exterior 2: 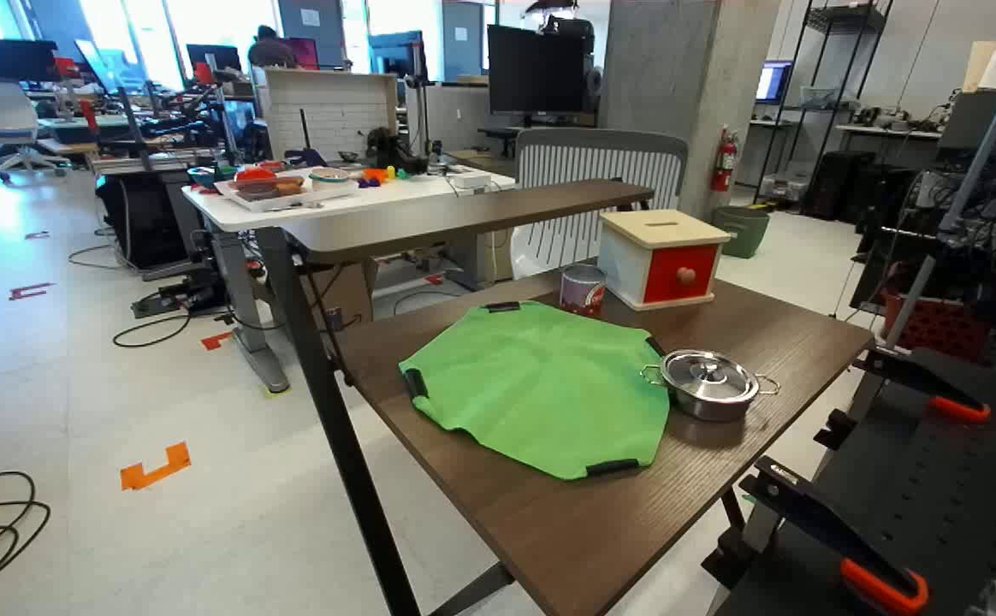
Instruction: Fold the cloth
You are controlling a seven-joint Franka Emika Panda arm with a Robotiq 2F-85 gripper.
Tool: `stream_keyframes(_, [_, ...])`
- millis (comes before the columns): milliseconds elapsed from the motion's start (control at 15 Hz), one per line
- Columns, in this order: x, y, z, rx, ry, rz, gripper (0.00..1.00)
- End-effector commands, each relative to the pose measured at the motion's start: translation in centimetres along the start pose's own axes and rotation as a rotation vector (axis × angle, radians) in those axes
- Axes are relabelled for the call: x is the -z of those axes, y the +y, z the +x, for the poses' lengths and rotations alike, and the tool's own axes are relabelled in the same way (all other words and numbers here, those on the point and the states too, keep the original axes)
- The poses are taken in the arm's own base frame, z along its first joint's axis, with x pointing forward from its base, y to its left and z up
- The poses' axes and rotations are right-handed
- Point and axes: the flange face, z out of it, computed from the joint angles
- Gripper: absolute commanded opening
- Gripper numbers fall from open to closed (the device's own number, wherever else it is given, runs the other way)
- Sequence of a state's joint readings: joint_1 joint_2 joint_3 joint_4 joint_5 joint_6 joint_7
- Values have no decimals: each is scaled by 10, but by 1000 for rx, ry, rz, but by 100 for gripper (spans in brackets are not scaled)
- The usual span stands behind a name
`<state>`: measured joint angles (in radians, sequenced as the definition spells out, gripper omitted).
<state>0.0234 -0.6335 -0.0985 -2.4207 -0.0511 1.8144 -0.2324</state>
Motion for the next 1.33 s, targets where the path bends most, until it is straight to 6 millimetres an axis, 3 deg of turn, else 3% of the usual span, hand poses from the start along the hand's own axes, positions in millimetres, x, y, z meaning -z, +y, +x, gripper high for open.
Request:
stream_keyframes(0, [2, 0, 0, 0, 1, 0, 100])
stream_keyframes(600, [1, -5, 6, -7, 14, 17, 100])
stream_keyframes(1000, [-28, -71, 32, 65, 74, 3, 100])
stream_keyframes(1267, [-73, -116, 46, 89, 51, -45, 100])
